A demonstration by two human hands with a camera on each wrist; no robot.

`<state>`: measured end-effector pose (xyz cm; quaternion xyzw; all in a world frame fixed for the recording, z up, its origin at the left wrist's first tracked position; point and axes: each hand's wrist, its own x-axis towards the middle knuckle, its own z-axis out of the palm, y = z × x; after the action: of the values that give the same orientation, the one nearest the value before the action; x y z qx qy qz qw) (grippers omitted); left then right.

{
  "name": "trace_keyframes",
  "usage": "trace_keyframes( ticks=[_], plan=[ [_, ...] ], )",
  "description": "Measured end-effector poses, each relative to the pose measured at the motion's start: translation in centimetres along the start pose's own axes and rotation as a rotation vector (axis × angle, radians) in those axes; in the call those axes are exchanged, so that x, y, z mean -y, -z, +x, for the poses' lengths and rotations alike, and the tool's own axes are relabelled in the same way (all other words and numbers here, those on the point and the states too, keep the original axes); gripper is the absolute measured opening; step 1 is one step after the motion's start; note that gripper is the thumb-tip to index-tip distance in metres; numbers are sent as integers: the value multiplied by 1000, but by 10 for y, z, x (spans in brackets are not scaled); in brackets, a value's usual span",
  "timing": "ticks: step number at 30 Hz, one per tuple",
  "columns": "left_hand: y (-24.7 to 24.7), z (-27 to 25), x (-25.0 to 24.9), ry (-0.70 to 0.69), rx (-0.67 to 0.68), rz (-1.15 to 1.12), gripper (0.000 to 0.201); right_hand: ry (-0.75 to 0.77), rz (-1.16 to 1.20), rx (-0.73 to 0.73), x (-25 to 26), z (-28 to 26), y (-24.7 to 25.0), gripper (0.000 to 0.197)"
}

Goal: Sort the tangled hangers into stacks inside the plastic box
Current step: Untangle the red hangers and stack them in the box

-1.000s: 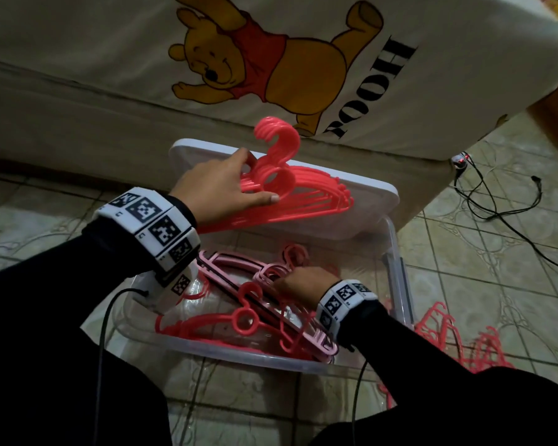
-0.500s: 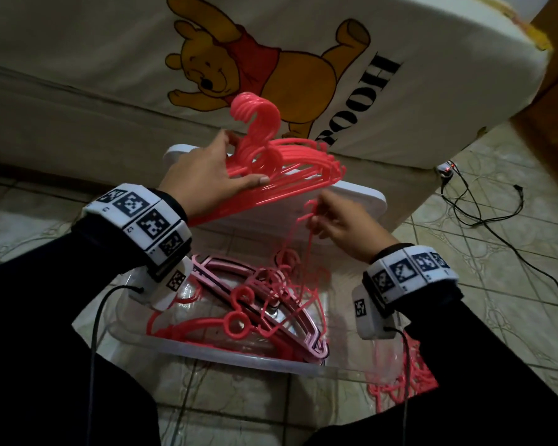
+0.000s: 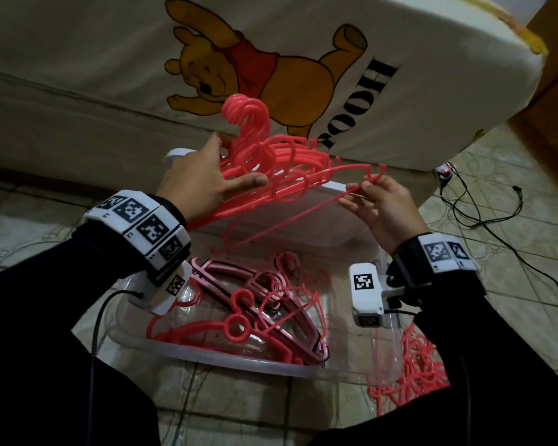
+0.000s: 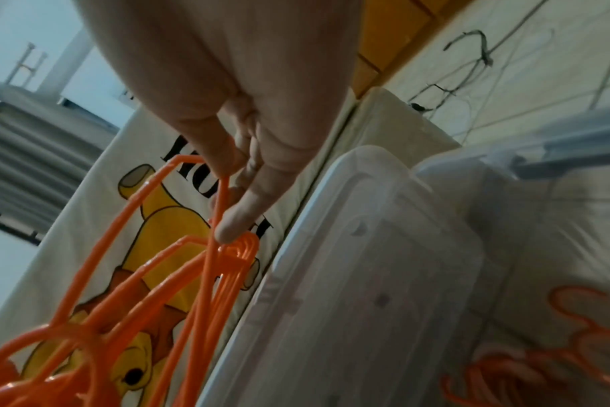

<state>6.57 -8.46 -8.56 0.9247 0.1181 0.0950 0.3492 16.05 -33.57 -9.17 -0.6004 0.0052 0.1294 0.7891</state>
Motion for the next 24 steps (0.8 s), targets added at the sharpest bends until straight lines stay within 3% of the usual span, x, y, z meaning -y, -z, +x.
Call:
trace_keyframes(
  ticks=[6,11,16,24],
  plan=[
    [-11,-1,-1,-31,24,-8,98,-77,139,-7,-15,0,-10,19],
    [-14,1,1,-56,90,16,71,-159,178,-5,-29,2,-14,19],
    [-13,2,0,-73,169,51,71,-207,217,-36,-35,3,-12,20],
    [-12,-1,-2,-93,178,69,46,-243,214,-66,-38,6,-10,18]
  ],
)
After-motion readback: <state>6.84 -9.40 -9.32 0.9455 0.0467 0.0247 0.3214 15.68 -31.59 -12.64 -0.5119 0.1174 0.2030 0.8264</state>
